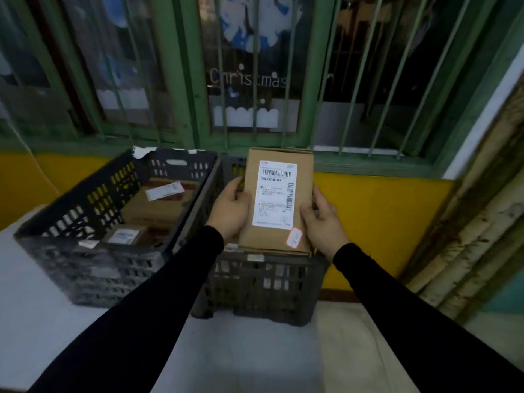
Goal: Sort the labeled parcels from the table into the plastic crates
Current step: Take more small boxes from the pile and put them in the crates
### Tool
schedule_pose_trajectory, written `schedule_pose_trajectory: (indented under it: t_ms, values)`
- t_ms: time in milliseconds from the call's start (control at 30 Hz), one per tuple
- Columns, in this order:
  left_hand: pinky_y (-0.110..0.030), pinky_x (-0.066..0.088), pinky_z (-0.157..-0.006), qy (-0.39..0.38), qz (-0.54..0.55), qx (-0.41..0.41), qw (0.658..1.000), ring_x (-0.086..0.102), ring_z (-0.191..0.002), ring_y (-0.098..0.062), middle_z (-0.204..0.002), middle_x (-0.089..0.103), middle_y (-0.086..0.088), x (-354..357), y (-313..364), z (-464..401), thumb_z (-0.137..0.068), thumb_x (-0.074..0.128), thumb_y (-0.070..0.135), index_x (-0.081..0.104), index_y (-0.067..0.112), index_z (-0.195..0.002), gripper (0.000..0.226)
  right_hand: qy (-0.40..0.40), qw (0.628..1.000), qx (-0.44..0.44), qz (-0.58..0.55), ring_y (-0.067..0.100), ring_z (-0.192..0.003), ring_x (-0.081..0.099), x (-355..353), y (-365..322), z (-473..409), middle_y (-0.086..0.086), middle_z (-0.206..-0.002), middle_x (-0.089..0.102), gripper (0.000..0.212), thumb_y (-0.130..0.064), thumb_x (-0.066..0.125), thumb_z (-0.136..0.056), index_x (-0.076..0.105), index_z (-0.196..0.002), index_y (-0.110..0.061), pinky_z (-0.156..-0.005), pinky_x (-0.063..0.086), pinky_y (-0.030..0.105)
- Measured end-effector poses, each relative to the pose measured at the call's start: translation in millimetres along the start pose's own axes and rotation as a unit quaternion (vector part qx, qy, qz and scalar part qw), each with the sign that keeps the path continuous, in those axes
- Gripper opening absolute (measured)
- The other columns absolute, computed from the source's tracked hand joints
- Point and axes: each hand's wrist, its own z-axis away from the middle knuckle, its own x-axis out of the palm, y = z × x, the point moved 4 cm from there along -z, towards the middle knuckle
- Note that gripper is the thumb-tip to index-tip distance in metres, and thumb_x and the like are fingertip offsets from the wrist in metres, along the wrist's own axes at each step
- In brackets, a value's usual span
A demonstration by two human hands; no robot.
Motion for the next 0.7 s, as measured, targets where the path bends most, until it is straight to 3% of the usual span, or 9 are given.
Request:
schedule_pose_trajectory:
  t_ms: [100, 167, 233, 333, 433, 500, 600, 633, 700]
  values:
    - [-0.029, 0.048, -0.077, -0.063, -0.034, -0.033, 0.997, 0.061, -0.090, -0.013, -0.126, 0.062, -0.001, -1, -23, -50, -0.104, 0.042, 0.018, 0.044, 0.021, -0.140, 0.037, -0.009, 0.999, 0.024, 0.024, 0.023, -0.122, 0.053, 23, 15, -37, 0.002, -0.140, 0.049, 0.047, -0.038, 0.044, -0.098, 0.036, -0.144, -0.045, -0.104, 0.047, 0.045]
    - [-0.029, 0.045, -0.069, -0.097, -0.079, -0.063, 0.990, 0.059, -0.081, -0.017, -0.108, 0.062, -0.004, -1, -43, -77, -0.103, 0.041, 0.016, 0.051, 0.022, -0.122, 0.022, -0.025, 0.996, 0.076, 0.046, 0.023, -0.119, 0.056, 39, 32, -58, 0.004, -0.138, 0.055, 0.044, -0.030, 0.043, -0.102, 0.039, -0.145, -0.032, -0.103, 0.047, 0.045]
    - [-0.029, 0.046, -0.066, -0.131, -0.116, -0.092, 0.980, 0.054, -0.074, -0.016, -0.091, 0.056, -0.001, 4, -64, -95, -0.103, 0.040, 0.012, 0.052, 0.023, -0.104, 0.016, -0.055, 0.984, 0.142, 0.088, 0.027, -0.121, 0.054, 53, 51, -71, 0.006, -0.141, 0.052, 0.043, -0.036, 0.041, -0.102, 0.039, -0.144, -0.030, -0.105, 0.045, 0.047]
    - [-0.030, 0.050, -0.065, -0.157, -0.182, -0.159, 0.957, 0.053, -0.069, -0.020, -0.083, 0.057, -0.003, 10, -102, -114, -0.104, 0.038, 0.014, 0.053, 0.009, -0.107, 0.016, -0.103, 0.960, 0.233, 0.118, 0.031, -0.121, 0.054, 74, 77, -89, 0.010, -0.140, 0.052, 0.044, -0.043, 0.042, -0.101, 0.044, -0.139, -0.021, -0.101, 0.047, 0.042]
    - [-0.038, 0.056, -0.078, -0.208, -0.199, -0.224, 0.931, 0.062, -0.085, -0.029, -0.095, 0.064, -0.009, 20, -138, -127, -0.103, 0.038, 0.011, 0.055, 0.005, -0.098, 0.019, -0.193, 0.923, 0.305, 0.131, 0.029, -0.109, 0.061, 91, 91, -101, 0.011, -0.123, 0.062, 0.035, -0.036, 0.041, -0.104, 0.059, -0.119, -0.010, -0.085, 0.053, 0.034]
    - [-0.039, 0.054, -0.083, -0.245, -0.169, -0.303, 0.905, 0.062, -0.095, -0.032, -0.100, 0.062, -0.008, 30, -160, -126, -0.103, 0.042, 0.011, 0.059, 0.007, -0.101, 0.017, -0.246, 0.899, 0.340, 0.126, 0.030, -0.105, 0.064, 98, 102, -109, 0.012, -0.121, 0.065, 0.034, -0.035, 0.045, -0.104, 0.061, -0.120, -0.009, -0.088, 0.055, 0.041]
    - [-0.042, 0.052, -0.095, -0.295, -0.159, -0.416, 0.846, 0.059, -0.113, -0.034, -0.126, 0.060, -0.018, 44, -192, -122, -0.097, 0.058, 0.020, 0.059, 0.004, -0.117, 0.026, -0.287, 0.860, 0.369, 0.203, 0.026, -0.097, 0.063, 96, 111, -113, 0.011, -0.119, 0.063, 0.032, -0.034, 0.051, -0.101, 0.058, -0.123, -0.011, -0.076, 0.055, 0.035]
    - [-0.039, 0.051, -0.097, -0.310, -0.166, -0.432, 0.830, 0.058, -0.115, -0.032, -0.128, 0.058, -0.017, 50, -199, -123, -0.096, 0.060, 0.021, 0.058, 0.004, -0.120, 0.029, -0.298, 0.845, 0.377, 0.234, 0.027, -0.106, 0.063, 95, 118, -116, 0.012, -0.125, 0.061, 0.035, -0.031, 0.051, -0.101, 0.056, -0.129, -0.011, -0.084, 0.056, 0.036]
    - [-0.033, 0.049, -0.093, -0.339, -0.195, -0.442, 0.807, 0.058, -0.098, -0.024, -0.112, 0.059, -0.012, 62, -204, -124, -0.095, 0.060, 0.020, 0.061, 0.007, -0.110, 0.020, -0.343, 0.818, 0.366, 0.281, 0.030, -0.124, 0.055, 97, 114, -113, 0.015, -0.138, 0.054, 0.038, -0.024, 0.045, -0.104, 0.050, -0.138, -0.008, -0.103, 0.047, 0.038]
